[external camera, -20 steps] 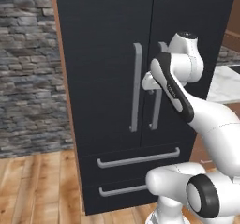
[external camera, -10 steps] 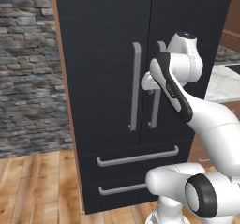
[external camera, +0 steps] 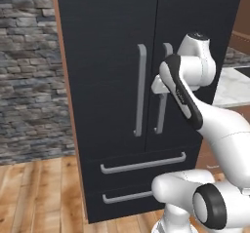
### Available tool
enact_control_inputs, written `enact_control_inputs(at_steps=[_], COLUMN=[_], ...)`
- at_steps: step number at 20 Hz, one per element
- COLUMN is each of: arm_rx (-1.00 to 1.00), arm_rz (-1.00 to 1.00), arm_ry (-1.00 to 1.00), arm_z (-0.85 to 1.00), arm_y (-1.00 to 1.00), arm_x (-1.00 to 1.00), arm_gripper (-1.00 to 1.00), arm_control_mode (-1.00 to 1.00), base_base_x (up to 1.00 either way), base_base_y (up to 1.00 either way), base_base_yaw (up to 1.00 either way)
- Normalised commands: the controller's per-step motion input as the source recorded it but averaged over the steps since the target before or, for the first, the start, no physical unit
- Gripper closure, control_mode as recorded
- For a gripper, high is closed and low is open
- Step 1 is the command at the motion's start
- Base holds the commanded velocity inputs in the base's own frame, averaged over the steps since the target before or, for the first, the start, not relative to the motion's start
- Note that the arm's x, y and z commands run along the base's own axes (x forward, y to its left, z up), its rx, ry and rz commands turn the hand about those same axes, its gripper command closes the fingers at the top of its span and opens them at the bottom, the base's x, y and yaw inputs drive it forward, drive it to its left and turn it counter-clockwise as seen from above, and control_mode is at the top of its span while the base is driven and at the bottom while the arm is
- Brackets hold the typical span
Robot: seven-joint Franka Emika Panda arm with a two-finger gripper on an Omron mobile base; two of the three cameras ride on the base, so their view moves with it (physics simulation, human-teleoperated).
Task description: There is a bowl on the dining counter. Grab a lemon wedge from the fridge and place it in the bowl. Then get the liquor bottle and glass cup from the cabinet and place them next to the bowl.
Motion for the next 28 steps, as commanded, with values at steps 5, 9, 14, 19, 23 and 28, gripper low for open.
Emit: enact_control_inputs(at_steps=[5, 9, 14, 19, 23, 28], arm_rx=[-0.1, -0.04, 0.01, 0.01, 0.0, 0.0], arm_rz=[-0.11, -0.04, 0.0, 0.0, 0.0, 0.0], arm_ry=[-0.15, -0.14, -0.04, -0.05, -0.12, -0.23], arm_z=[-0.01, -0.06, -0.05, 0.0, 0.0, 0.0], arm_y=[-0.62, -0.22, 0.0, 0.0, 0.0, 0.0], arm_x=[0.0, 0.11, 0.33, 0.34, 0.27, 0.24], arm_gripper=[-1.0, -1.0, -1.0, -1.0, -1.0, -1.0], arm_control_mode=[-1.0, -1.0, -1.0, -1.0, -1.0, -1.0], base_base_x=[0.0, 0.0, 0.0, 0.0, 0.0, 0.0], base_base_y=[0.0, 0.0, 0.0, 0.0, 0.0, 0.0], base_base_yaw=[0.0, 0.0, 0.0, 0.0, 0.0, 0.0])
